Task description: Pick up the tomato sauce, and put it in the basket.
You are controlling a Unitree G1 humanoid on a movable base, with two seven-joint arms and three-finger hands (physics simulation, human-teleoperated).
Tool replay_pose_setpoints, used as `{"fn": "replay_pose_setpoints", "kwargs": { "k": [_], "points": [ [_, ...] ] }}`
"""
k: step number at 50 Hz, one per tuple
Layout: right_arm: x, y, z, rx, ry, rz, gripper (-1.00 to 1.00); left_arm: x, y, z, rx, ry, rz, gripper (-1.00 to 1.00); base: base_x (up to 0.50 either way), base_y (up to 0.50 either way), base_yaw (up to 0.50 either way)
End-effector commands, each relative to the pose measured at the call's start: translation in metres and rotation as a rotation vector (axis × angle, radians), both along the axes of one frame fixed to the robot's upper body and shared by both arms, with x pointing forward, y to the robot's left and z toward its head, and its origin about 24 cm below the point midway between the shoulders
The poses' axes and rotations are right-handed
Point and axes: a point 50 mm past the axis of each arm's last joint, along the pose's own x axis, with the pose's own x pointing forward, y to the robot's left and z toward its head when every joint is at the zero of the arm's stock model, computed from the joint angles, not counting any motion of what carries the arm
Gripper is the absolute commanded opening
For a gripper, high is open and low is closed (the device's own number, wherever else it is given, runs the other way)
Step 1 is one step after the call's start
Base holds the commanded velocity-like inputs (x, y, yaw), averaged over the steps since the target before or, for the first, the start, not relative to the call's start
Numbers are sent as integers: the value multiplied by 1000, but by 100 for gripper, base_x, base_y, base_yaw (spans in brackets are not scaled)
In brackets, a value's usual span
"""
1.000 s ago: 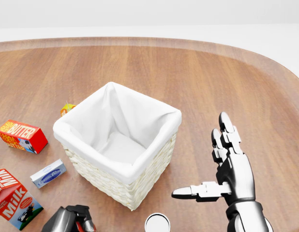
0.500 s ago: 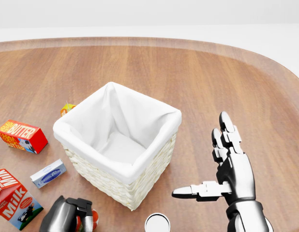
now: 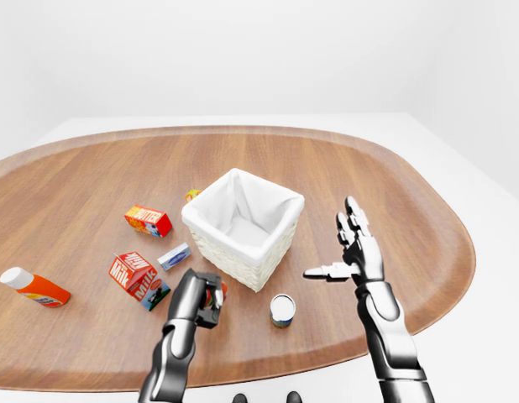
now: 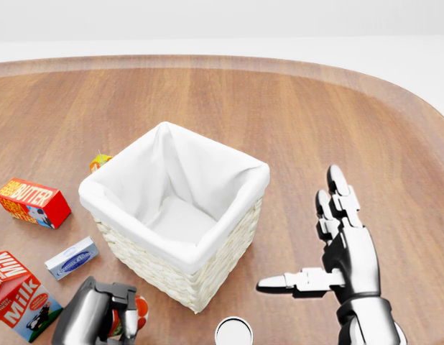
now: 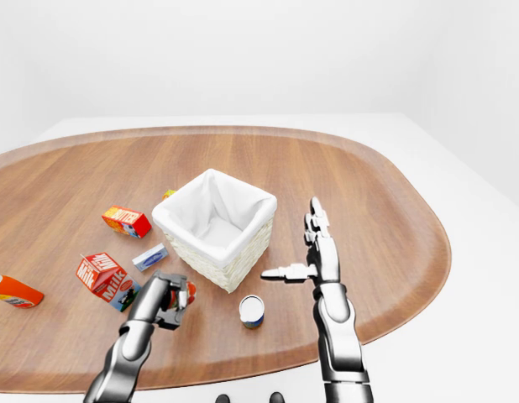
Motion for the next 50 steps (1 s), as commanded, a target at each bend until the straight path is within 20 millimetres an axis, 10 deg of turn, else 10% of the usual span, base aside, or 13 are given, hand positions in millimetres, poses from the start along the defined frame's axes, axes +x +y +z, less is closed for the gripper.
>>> {"fn": "replay_pose_setpoints", "kwargs": {
  "k": [1,50],
  "points": [
    [1,-2,2,2,-3,-5,100,-1,-1,14,-31,-54,-1,-100,0,0,0],
    [2,-1,1,-1,-4,-6,100,-14,0,49,-60,-148,-38,-100,0,0,0]
  ]
}}
